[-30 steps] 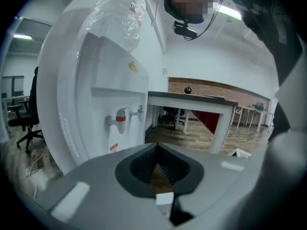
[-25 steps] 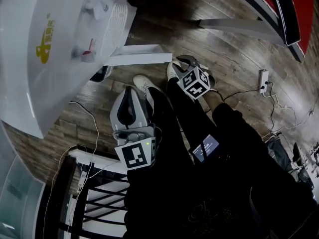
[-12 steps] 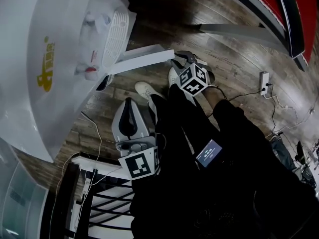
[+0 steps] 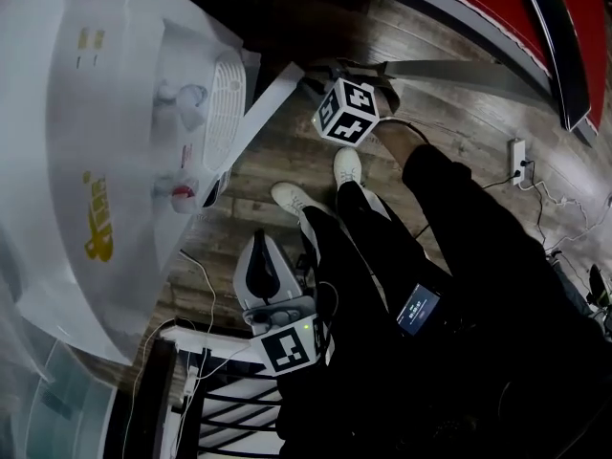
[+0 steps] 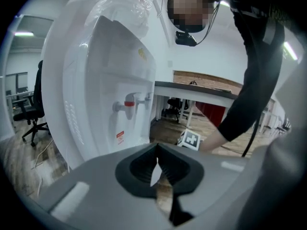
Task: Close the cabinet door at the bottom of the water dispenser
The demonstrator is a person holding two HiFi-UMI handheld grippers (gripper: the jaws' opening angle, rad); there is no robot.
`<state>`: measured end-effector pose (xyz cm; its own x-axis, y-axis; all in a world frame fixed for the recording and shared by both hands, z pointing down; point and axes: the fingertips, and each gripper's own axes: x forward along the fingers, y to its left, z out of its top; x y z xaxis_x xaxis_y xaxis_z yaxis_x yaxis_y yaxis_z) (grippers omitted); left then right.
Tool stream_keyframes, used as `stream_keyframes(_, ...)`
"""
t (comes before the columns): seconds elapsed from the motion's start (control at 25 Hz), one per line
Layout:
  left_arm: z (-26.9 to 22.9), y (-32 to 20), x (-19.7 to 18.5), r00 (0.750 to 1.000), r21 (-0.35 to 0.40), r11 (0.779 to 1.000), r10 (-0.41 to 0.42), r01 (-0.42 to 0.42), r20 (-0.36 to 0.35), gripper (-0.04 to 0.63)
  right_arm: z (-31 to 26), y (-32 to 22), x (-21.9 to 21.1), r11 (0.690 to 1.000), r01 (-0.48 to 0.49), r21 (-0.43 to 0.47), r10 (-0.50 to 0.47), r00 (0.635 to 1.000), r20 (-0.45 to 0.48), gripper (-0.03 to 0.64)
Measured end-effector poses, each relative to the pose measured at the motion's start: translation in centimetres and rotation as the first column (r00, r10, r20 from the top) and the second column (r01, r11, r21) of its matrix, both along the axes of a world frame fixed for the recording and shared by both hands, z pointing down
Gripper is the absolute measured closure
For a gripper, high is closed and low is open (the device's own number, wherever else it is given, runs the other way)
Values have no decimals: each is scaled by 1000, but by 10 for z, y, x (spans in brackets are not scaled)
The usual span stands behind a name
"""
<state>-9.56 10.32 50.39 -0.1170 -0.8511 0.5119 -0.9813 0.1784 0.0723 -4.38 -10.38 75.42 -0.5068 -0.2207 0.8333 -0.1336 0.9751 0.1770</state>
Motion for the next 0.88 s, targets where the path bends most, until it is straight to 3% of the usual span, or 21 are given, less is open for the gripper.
stream_keyframes(0.16, 4, -2, 2, 1000, -10, 1000, -10, 10, -6, 588, -5, -32, -37, 998, 39, 52, -40, 999, 16, 537)
stream_keyframes(0.36, 11, -2, 3, 1000, -24, 1000, -20, 19, -20, 588, -8, -51, -65, 996, 19, 92, -22, 999, 41, 537)
stream_keyframes(0.76, 14, -11, 2, 1000, -28, 999, -19, 19, -22, 588, -10, -68, -85, 993, -80, 84, 76, 996, 49, 534)
stream_keyframes(0.88, 14, -11, 1, 1000, -27, 999, -22, 21, -20, 588, -21, -81, -86, 977, -139, 162, 125, 987, 97, 563)
